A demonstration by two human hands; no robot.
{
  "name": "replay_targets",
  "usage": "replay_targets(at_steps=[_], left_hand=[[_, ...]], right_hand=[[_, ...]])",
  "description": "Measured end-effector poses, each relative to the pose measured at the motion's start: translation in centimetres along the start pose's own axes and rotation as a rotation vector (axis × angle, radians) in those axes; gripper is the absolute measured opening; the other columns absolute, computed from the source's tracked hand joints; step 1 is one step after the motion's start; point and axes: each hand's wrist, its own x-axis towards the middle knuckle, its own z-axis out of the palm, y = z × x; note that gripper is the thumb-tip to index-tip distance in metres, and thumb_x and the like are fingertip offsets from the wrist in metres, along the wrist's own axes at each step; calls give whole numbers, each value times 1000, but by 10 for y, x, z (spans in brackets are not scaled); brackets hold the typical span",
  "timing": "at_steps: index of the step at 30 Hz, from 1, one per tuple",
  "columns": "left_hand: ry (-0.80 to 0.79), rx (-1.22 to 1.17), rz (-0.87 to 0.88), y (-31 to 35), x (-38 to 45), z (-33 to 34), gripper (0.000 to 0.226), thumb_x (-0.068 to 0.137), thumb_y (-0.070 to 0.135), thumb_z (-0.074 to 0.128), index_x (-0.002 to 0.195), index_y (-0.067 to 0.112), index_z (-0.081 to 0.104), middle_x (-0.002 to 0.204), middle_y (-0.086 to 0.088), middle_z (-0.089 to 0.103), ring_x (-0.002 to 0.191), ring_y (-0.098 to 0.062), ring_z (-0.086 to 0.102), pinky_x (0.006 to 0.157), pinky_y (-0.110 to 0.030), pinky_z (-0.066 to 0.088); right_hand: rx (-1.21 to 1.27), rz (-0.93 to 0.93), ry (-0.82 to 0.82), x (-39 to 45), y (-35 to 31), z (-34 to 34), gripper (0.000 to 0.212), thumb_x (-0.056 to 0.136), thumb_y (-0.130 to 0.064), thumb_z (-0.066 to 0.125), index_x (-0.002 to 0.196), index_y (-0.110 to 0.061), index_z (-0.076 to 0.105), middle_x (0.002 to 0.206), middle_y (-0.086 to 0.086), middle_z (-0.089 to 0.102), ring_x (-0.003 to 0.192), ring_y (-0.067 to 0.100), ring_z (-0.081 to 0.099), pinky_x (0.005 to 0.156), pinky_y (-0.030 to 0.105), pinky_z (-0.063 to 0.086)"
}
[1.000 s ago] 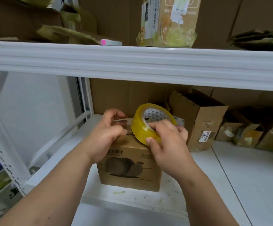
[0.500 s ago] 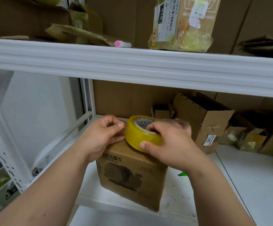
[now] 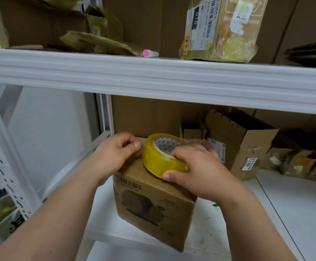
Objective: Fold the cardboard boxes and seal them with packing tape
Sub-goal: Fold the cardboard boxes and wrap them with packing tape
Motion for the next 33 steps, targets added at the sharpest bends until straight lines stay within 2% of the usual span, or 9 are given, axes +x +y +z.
replay_targets(at_steps=[4, 9, 12, 15, 20, 24, 27, 30, 33], left_hand=[[123, -275, -35, -17, -4, 12, 26, 98, 19, 58, 77, 28, 70, 75, 4, 71, 76, -11, 66, 75, -33, 51], [192, -516, -138, -19, 3, 16, 21, 99, 15, 56, 79, 19, 64, 67, -1, 61, 65, -14, 56, 58, -28, 46], [139, -524, -110, -17, 5, 10, 22, 101, 13, 52, 82, 18, 61, 72, -5, 57, 69, -18, 52, 62, -28, 45], [85, -483, -69, -16, 8, 5, 22, 104, 16, 47, 84, 18, 57, 77, -4, 52, 74, -18, 47, 74, -34, 42], [169, -472, -17, -23, 10, 6, 21, 104, 17, 46, 86, 20, 55, 77, -4, 48, 72, -17, 47, 70, -33, 47], [200, -509, -4, -29, 15, 5, 23, 104, 17, 47, 83, 24, 55, 67, 5, 50, 57, -1, 50, 67, -31, 53], [201, -415, 16, -26, 17, 9, 26, 103, 20, 49, 80, 29, 57, 63, 9, 49, 54, -2, 47, 52, -23, 40], [222, -353, 1, -25, 20, 12, 23, 102, 20, 49, 81, 27, 55, 69, 4, 50, 64, -12, 46, 57, -29, 36], [236, -371, -47, -29, 21, 9, 21, 102, 19, 48, 83, 22, 55, 71, -1, 47, 66, -16, 42, 59, -31, 32]], right_hand=[[-24, 4, 22, 5, -12, 3, 43, 80, -70, 60, 111, -40, 56, 120, -17, 56, 124, 10, 35, 118, 42, 0], [52, -56, 63, 13, -33, 5, 41, 81, -69, 58, 102, -35, 60, 82, -22, 44, 76, 4, 27, 89, 31, 20], [109, -46, -17, 11, -30, 2, 28, 84, -56, 62, 97, -33, 59, 88, -22, 50, 87, -1, 40, 99, 35, 24], [66, -33, -92, 10, -25, -1, 17, 90, -50, 59, 96, -38, 50, 90, -26, 44, 100, 3, 39, 110, 43, 19], [158, -23, -52, 6, -25, 0, 22, 87, -62, 56, 98, -45, 48, 92, -29, 45, 96, -29, 23, 89, 34, 26], [163, 111, 13, 3, -23, -10, 25, 78, -75, 55, 93, -57, 48, 97, -35, 45, 108, 9, 28, 91, 40, 40], [160, 89, 44, -1, -23, -19, 21, 78, -77, 52, 89, -60, 46, 96, -38, 44, 106, 11, 35, 93, 40, 40], [163, 67, 60, -4, -25, -27, 18, 77, -65, 45, 93, -56, 47, 95, -34, 48, 96, 8, 42, 95, 37, 36], [162, 92, 40, -10, -22, -36, 23, 82, -50, 56, 105, -50, 51, 96, -27, 53, 99, 15, 49, 91, 37, 38]])
